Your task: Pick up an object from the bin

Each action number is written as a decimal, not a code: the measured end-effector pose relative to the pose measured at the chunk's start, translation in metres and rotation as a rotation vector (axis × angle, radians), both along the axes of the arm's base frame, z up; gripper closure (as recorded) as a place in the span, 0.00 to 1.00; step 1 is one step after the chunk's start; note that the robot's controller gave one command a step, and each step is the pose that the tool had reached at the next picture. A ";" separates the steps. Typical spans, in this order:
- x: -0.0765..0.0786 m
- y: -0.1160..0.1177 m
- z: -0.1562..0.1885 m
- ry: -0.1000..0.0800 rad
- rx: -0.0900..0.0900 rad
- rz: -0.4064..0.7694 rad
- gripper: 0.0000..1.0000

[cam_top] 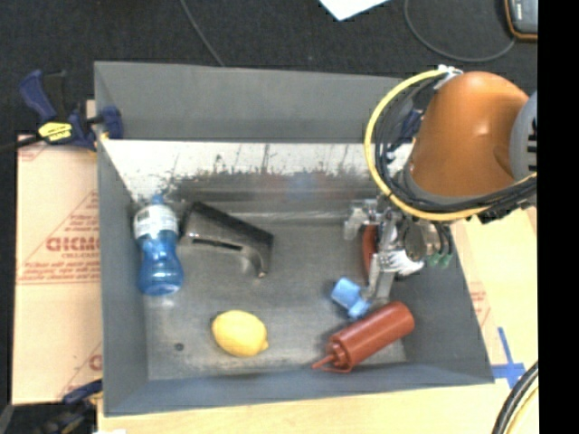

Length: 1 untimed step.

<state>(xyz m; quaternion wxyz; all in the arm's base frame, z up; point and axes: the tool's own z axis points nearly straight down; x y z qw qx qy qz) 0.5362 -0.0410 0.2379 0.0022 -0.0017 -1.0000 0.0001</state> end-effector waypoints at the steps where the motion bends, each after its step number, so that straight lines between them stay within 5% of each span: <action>1: 0.001 0.000 0.005 -0.008 -0.001 0.002 0.00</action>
Offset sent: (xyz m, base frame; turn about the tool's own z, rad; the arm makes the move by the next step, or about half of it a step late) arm -0.0462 -0.0641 -0.1679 -0.3954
